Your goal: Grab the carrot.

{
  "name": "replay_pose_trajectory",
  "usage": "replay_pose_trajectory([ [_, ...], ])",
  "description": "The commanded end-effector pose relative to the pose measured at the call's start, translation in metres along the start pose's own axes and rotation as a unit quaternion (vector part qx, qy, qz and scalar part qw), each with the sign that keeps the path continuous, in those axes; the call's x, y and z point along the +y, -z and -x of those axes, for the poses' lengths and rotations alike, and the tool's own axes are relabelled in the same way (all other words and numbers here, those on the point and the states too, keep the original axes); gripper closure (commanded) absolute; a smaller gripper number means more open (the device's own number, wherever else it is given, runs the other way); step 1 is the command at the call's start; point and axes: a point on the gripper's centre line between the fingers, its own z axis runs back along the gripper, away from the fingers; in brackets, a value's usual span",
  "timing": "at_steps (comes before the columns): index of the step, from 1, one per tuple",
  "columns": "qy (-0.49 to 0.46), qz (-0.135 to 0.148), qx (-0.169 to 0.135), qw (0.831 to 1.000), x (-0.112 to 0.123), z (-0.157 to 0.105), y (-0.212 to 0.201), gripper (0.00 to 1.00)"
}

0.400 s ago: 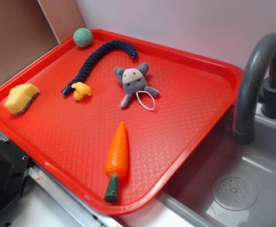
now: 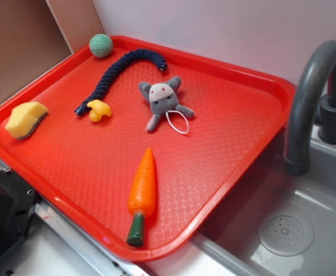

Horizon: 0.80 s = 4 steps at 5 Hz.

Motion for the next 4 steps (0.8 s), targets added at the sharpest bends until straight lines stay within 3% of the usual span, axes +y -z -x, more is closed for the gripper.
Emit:
replay_pose_trajectory([
  [1,-0.126,0.039,-0.038,0.99,-0.029,0.0,0.013,0.0],
  [3,-0.189,0.011,-0.005,0.982,-0.088,-0.02,0.04,0.0],
  [4,-0.179,0.027,0.01,0.983,-0.108,-0.026,0.057,0.0],
])
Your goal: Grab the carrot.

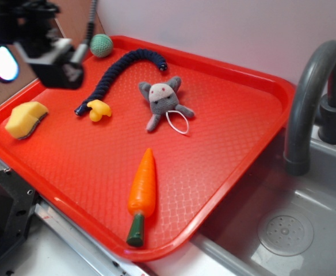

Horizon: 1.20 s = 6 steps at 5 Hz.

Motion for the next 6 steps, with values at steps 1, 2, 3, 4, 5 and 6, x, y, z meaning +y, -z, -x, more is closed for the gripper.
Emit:
replay_pose_trajectory([
  [1,-0.01,0.046,0.008,0.999,-0.038,0.0,0.022,0.0],
  [2,-0.023,0.047,0.024,0.998,-0.051,0.003,0.048,0.0],
  [3,-0.028,0.027,0.03,0.999,-0.059,0.008,0.07,0.0],
  [4,-0.042,0.02,0.052,0.998,-0.06,0.014,0.097,0.0],
  [5,-0.058,0.009,0.065,0.996,-0.056,0.024,0.115,0.0],
  [6,-0.067,0.003,0.069,0.995,-0.054,0.032,0.133,0.0],
])
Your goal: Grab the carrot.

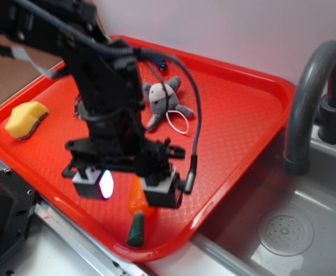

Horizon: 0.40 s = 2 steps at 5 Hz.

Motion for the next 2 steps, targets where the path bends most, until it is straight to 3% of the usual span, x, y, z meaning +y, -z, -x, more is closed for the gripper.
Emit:
replay_pose_trajectory([
  [1,-0.013,0.022,-0.006,1.0,-0.0072,0.012,0.021,0.0],
  [2,0.009,0.033,-0.014,0.999,-0.0137,0.0137,0.0256,0.0],
])
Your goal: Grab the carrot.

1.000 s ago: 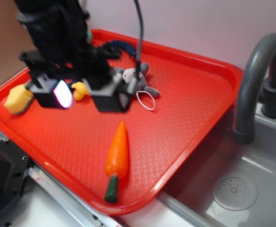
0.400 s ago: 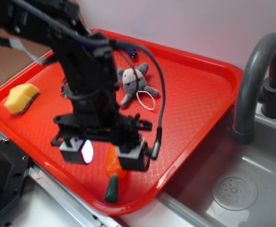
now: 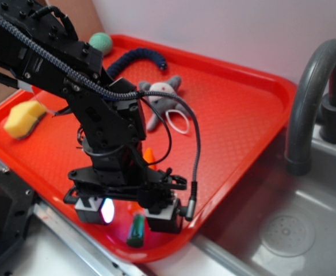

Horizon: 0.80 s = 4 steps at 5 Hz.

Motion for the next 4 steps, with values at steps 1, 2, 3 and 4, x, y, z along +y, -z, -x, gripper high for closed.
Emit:
replay_pose_trajectory([
  [1,0.03,0.011,-0.012,0.999,-0.012,0.005,0.005,1.0],
  [2,0.03,0.015,-0.007,0.999,-0.013,0.006,0.004,1.0],
  [3,0.049,0.001,-0.018,0.999,-0.015,0.008,-0.005,1.0],
  [4,0.173,-0.008,-0.027,0.984,-0.006,0.0,-0.049,1.0],
])
